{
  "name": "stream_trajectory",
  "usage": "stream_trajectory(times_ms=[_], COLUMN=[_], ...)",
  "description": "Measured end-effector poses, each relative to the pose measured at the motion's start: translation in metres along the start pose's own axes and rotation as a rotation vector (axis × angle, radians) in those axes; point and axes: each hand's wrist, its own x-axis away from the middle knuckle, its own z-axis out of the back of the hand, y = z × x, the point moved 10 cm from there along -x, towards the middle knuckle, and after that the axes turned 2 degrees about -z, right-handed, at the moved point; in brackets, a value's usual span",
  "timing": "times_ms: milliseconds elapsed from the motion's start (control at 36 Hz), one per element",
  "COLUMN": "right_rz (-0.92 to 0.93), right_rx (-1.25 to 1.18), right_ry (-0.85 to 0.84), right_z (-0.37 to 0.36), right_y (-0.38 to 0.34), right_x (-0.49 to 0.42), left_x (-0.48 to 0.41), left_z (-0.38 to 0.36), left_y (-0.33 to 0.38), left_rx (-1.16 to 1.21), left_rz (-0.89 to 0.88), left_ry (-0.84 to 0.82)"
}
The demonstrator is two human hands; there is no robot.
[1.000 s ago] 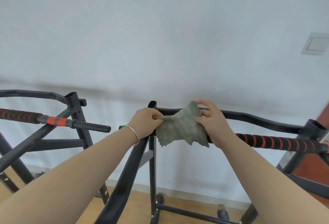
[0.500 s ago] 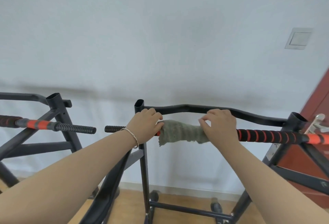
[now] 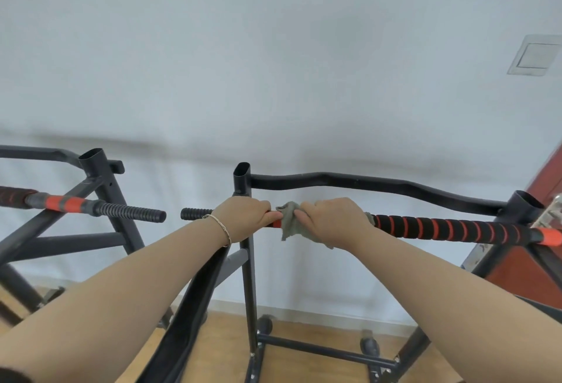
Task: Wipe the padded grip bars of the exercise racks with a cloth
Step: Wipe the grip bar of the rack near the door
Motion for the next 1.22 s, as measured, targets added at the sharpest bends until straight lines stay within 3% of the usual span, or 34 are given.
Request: stream_trajectory(times_ms=[139,306,444,500,611,694,778,833,944,1083,1139,1222], right_rz=[-0.144,-0.115,0.105,0.125,-0.05,-0.219,-0.216,-0.192,-0.04,-0.229,-0.195,-0.201], right_rx=[-0.229,-0.16,0.12,0.148,-0.021,-0.023,0.008,0.062,0.165,-0.241,-0.169,0.014], right_ry=[-0.206,-0.25,0.097,0.158,0.148,0.037,0.149,0.216,-0.022,-0.409,-0.342,-0.027], right_z=[-0.02,-0.015,0.013,0.014,0.019,0.004,0.009,0.012,-0.014,-0.043,-0.037,-0.013], right_y=[0.02,0.04,0.04,0.034,0.031,0.039,0.038,0.036,0.029,0.056,0.052,0.037], right_x=[-0.007,0.019,0.058,0.059,0.041,0.039,0.044,0.044,0.029,0.005,0.008,0.031], left_x=[-0.002,-0.003,-0.005,-0.007,-0.015,-0.032,-0.038,-0.042,-0.041,-0.024,-0.026,-0.041], left_z=[-0.001,-0.001,-0.003,-0.003,0.006,0.015,-0.004,-0.011,-0.007,-0.005,-0.006,-0.005], left_y=[0.001,-0.004,-0.007,-0.005,0.005,0.026,0.042,0.043,0.04,0.047,0.045,0.035], left_rx=[-0.084,-0.005,0.052,0.016,0.012,-0.014,-0.028,-0.086,-0.225,-0.264,-0.241,-0.082], left_rz=[0.002,0.006,0.045,0.014,0.0,-0.043,-0.072,-0.082,-0.059,-0.01,-0.024,-0.064], left_ry=[-0.017,0.001,0.018,-0.003,-0.088,-0.114,-0.278,-0.271,-0.08,0.034,-0.033,-0.142])
